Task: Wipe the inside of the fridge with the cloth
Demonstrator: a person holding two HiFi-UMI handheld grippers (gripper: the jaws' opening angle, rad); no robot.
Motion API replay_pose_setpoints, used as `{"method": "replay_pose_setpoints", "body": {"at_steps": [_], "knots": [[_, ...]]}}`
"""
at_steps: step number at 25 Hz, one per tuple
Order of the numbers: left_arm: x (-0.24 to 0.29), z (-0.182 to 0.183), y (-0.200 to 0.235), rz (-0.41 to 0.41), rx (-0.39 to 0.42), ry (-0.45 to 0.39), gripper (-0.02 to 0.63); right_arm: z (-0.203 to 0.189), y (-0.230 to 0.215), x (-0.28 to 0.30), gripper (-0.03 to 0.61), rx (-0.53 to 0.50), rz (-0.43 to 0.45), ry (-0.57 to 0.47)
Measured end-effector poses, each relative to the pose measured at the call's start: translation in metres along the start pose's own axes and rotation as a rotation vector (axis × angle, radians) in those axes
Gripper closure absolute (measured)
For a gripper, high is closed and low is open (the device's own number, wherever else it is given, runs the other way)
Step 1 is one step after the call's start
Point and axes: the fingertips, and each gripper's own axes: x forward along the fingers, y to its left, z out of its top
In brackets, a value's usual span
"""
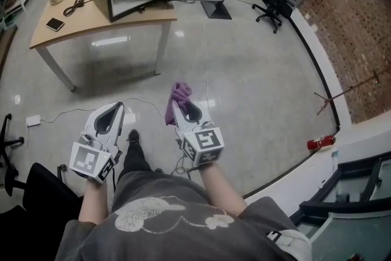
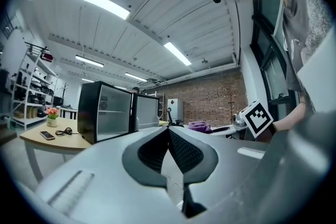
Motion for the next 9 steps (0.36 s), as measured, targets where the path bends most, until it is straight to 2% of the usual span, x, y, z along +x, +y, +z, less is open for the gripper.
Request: {"method": "replay_pose_setpoints", "body": {"at_steps": [9], "knots": [[-0.024, 0.007, -0.010, 0.002, 0.029, -0.002, 0.595, -0.010, 0.028, -0.012, 0.499, 0.003, 0.069, 0.013]]}}
